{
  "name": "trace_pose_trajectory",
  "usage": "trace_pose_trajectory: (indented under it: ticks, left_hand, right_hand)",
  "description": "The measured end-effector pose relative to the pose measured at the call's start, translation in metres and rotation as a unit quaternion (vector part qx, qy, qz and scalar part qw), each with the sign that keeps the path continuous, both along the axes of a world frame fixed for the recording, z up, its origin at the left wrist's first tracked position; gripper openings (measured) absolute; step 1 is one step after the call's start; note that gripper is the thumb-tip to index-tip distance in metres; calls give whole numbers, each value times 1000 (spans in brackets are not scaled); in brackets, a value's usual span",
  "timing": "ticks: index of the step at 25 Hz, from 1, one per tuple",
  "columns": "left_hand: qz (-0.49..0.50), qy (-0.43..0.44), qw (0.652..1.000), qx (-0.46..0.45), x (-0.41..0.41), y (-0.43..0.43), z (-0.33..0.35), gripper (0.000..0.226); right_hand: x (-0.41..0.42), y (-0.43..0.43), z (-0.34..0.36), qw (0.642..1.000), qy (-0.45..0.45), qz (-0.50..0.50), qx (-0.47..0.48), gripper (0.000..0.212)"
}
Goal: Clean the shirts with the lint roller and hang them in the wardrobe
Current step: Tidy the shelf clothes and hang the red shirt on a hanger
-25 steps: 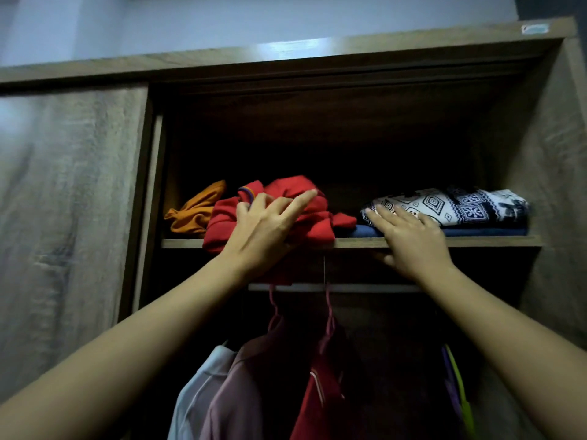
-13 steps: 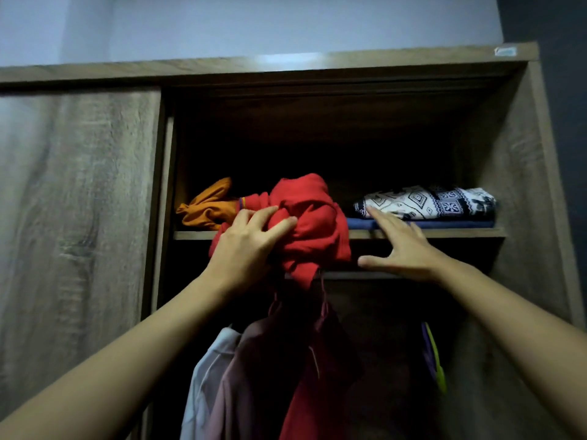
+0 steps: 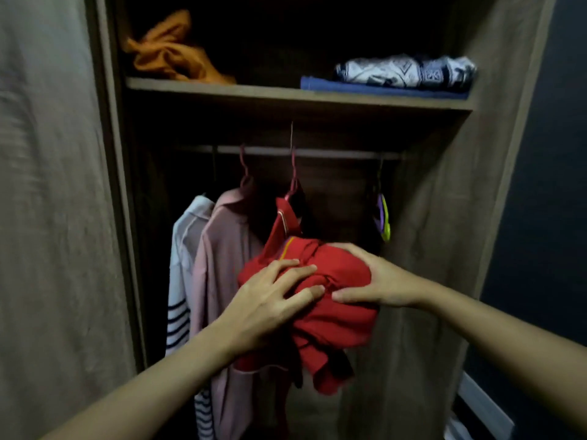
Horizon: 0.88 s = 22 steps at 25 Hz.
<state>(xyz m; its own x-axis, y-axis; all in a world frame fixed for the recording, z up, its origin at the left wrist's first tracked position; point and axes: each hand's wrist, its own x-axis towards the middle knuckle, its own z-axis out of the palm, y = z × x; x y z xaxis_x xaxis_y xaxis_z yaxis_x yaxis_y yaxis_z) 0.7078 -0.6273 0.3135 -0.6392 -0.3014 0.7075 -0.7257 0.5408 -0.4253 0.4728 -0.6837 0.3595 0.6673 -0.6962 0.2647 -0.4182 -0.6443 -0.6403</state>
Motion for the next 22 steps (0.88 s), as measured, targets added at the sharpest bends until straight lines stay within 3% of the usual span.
trace_pose_trajectory:
  ticks: [3, 6, 9, 11, 15, 16, 18, 20, 22]
  left_hand:
    - [-52, 45, 979, 192, 1, -2, -24, 55]
    - [-116, 154, 904, 381, 2, 3, -30, 60]
    - [-115, 364, 846, 371, -9, 3, -32, 36]
    - [-88, 458, 813, 348, -14, -3, -33, 32]
    - [-64, 493, 764, 412, 6, -5, -28, 34]
    - [-66, 504, 760, 404, 15, -3, -22, 30]
    - [-44, 505, 790, 346, 30, -1, -2, 35]
    - [3, 448, 852, 271, 35, 1, 21, 34]
    - [31, 361, 906, 218, 30, 4, 38, 30]
  right_hand:
    - [-9, 5, -20, 998, 23, -46, -37, 51]
    - [-15, 8, -25, 993, 28, -44, -102, 47]
    - [-15, 11, -26, 990, 6, -14, -141, 45]
    - [-12, 15, -28, 987, -9, -2, -163, 43]
    - [-17, 23, -31, 985, -21, -24, -170, 42]
    - [-20, 23, -31, 985, -14, -30, -167, 42]
    - [-26, 24, -33, 986, 8, -40, -161, 46]
    - [-26, 28, -34, 979, 46, -55, -190, 55]
    - [-19, 38, -36, 960, 140, -67, -234, 66]
